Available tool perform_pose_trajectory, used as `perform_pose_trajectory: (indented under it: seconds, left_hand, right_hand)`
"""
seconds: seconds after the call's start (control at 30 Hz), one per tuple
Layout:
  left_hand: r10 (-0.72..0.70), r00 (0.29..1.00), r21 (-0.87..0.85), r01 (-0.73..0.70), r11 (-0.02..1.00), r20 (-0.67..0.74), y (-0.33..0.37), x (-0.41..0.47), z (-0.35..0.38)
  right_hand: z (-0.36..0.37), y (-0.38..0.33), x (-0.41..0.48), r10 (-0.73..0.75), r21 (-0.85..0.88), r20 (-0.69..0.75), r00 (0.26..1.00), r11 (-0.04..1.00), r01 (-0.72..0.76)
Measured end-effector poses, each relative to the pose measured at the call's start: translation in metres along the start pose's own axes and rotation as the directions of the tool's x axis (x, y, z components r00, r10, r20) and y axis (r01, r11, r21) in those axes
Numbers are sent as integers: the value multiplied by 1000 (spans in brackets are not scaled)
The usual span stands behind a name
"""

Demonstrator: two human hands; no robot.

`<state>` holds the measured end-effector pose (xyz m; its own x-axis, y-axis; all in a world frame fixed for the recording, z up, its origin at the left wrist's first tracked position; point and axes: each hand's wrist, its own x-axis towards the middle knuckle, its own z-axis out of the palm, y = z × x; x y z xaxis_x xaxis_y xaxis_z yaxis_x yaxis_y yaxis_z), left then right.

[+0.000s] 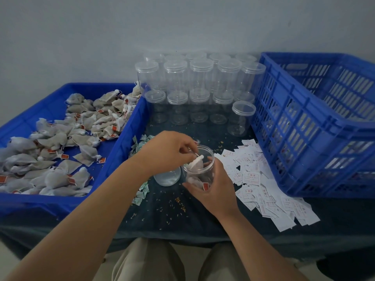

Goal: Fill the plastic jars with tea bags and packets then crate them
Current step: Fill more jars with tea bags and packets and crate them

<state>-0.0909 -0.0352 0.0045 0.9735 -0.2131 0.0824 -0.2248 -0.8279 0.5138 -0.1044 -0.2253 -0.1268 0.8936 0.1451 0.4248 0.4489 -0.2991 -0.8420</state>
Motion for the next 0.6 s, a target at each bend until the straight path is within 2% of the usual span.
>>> perform_pose_trajectory:
  seconds: [0.07, 0.17, 0.23, 0.27, 0.33, 0.37, 0.4, 0.43, 0.47, 0.5, 0.53, 0.6]
  left_hand:
    - [11, 998, -41, -13, 999, -55, 1, -7, -11]
    - [-36, 963, -88, 13, 996, -266, -13, -21, -46]
    - [-130, 916, -62, 115, 991, -380, -37, -33, -75]
    - [-209, 901, -19, 219, 976, -379, -53, -40, -90]
    - [-442, 867, 169, 483, 859, -230, -87, -56, -113]
    - [-580, 810, 333, 573, 749, -90, -101, -66, -120]
    - [-697, 715, 511, 582, 633, 49, -111, -76, -122]
    - [-783, 602, 655, 529, 540, 159, -117, -85, -120]
    - [-833, 507, 738, 471, 484, 223, -122, -94, -116]
    - [-854, 455, 767, 444, 463, 253, -126, -101, -109]
    - [-852, 458, 771, 436, 463, 252, -130, -106, -102]
    - [-821, 535, 762, 440, 474, 201, -136, -112, -89]
  right_hand:
    - [0, 1, 0, -3, -10, -5, 1000, 1000, 3]
    - [0, 3, 0, 14, -12, 8, 1000, 1000, -14]
    - [1, 5, 0, 6, -33, 12, 1000, 999, -5]
    - [0, 5, 0, -2, -39, 12, 1000, 999, 3]
    - [0, 4, 0, -21, -30, 12, 1000, 999, 21]
    - [0, 3, 0, -28, -26, 11, 1000, 999, 28]
    - [0, 2, 1, -30, -22, 10, 1000, 999, 30]
    - [1, 1, 1, -30, -20, 9, 999, 999, 30]
    - [2, 1, 1, -31, -21, 8, 999, 999, 31]
    - [2, 1, 1, -32, -23, 9, 999, 999, 33]
    - [2, 1, 1, -33, -25, 11, 999, 999, 33]
    - [2, 2, 0, -33, -25, 21, 999, 999, 34]
